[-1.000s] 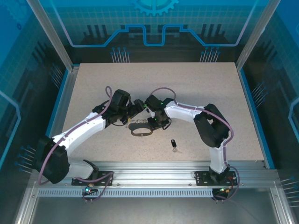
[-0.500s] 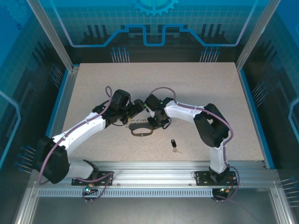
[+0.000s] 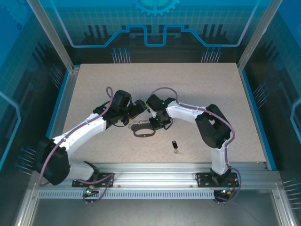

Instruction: Put the keys on the keyring

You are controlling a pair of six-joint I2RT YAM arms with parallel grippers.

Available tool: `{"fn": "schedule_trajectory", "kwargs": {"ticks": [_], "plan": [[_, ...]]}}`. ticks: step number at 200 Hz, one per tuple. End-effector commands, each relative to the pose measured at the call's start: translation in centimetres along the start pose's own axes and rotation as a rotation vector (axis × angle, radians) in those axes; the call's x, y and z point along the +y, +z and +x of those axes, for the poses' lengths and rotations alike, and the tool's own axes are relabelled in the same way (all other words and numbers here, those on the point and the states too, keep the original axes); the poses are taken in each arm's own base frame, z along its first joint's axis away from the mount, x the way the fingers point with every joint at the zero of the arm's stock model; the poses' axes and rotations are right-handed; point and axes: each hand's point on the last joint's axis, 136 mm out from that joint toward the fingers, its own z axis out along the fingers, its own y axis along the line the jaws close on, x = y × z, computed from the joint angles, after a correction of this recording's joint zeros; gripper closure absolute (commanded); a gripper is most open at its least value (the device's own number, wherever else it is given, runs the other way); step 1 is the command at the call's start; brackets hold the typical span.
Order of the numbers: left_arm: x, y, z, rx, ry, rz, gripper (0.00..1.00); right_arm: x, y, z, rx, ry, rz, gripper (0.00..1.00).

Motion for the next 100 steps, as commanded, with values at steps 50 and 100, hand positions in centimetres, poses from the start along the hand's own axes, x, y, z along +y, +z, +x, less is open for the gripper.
{"fn": "schedule_trajectory", "kwargs": {"ticks": [50,100], "plan": [[-0.7,0.0,0.3,0.077,0.045,-0.047,0.05,0.8,-1.3,-0.1,0.036,-0.037,-0.158,1.0],[0.5,0.4,1.6,0.147,0.113,-0.07,0.04,0.2,-0.7,0.5,0.066,-0.038,-0.195,1.0]]}}
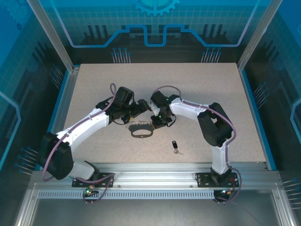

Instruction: Put the keys on the keyring

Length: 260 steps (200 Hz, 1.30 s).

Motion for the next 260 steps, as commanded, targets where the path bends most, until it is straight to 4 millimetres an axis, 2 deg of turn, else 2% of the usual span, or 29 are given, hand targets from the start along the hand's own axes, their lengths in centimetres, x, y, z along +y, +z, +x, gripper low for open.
{"fn": "schedule_trajectory", "kwargs": {"ticks": [1,38,62,118,170,207,224,260], "plan": [[0.8,0.1,1.1,0.069,0.044,-0.02,0.04,0.0,0.0,0.6,0.032,-0.006,-0.051,1.0],[0.6,0.1,1.7,0.098,0.063,-0.003,0.04,-0.8,0.0,0.7,0.032,0.01,-0.037,1.0],[0.4,0.3,1.8,0.104,0.056,0.015,0.04,-0.9,0.3,0.7,0.032,0.024,-0.037,0.93],[0.7,0.9,2.3,0.084,-0.023,0.068,0.04,-1.4,1.1,1.6,0.042,0.069,-0.023,0.93],[0.8,1.4,2.3,0.091,-0.009,0.064,0.04,-1.5,1.3,1.6,0.031,0.107,-0.021,0.9],[0.5,1.4,2.3,0.094,0.004,0.065,0.04,-1.2,1.1,1.3,0.021,0.116,-0.024,0.85],[0.2,1.4,2.2,0.099,0.01,0.072,0.04,-1.1,0.9,1.1,0.013,0.124,-0.022,0.79],[-0.5,1.1,1.9,0.095,0.011,0.092,0.03,-0.7,-0.3,0.5,-0.021,0.139,-0.032,0.7]]}}
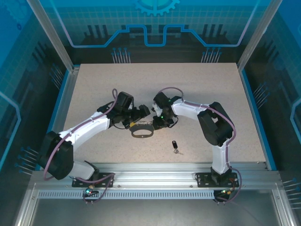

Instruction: Put the keys on the keyring

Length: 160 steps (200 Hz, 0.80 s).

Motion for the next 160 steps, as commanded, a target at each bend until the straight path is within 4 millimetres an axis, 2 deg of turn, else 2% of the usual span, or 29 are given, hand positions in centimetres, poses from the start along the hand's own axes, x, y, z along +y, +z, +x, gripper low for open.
{"fn": "schedule_trajectory", "kwargs": {"ticks": [1,64,85,117,160], "plan": [[-1.8,-0.5,-0.3,0.007,0.02,0.05,0.03,0.4,-1.3,-0.1,-0.024,0.027,-0.013,0.7],[-2.3,-0.9,-0.3,0.002,0.012,0.077,0.03,1.2,-3.7,-1.4,-0.104,0.109,-0.059,0.59],[-2.5,-1.1,-0.4,-0.003,0.011,0.08,0.03,1.3,-4.3,-1.4,-0.128,0.143,-0.058,0.58],[-2.4,-1.1,-0.6,-0.005,0.004,0.08,0.03,0.9,-3.8,-0.4,-0.124,0.172,-0.009,0.59],[-2.3,-1.2,-0.8,0.001,-0.005,0.08,0.03,1.0,-2.2,0.6,-0.101,0.175,0.007,0.65]]}}
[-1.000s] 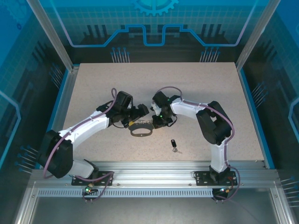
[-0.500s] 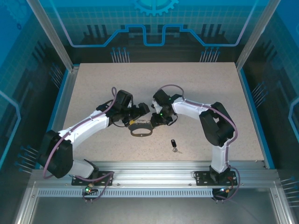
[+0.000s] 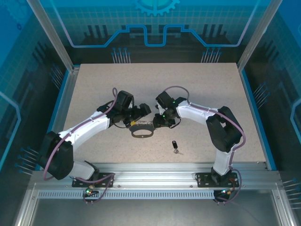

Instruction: Put the keys on the keyring

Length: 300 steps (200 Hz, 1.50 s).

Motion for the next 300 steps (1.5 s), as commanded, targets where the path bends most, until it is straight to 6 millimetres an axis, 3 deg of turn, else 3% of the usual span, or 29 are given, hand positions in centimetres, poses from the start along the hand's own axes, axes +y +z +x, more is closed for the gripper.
{"fn": "schedule_trajectory", "kwargs": {"ticks": [1,67,183,300], "plan": [[-1.5,-0.9,-0.6,-0.001,-0.006,0.045,0.03,0.2,0.5,0.5,-0.003,0.014,0.012,0.65],[-1.2,-1.1,-0.7,0.009,-0.004,0.043,0.03,0.3,1.9,0.2,0.01,0.008,0.036,0.71],[-0.5,-1.1,-1.0,0.02,-0.015,0.05,0.02,1.0,2.6,-0.3,0.024,-0.001,0.036,0.79],[-0.1,-1.4,-0.9,0.019,-0.022,0.058,0.02,-0.1,3.1,0.7,0.043,-0.005,0.09,0.79]]}}
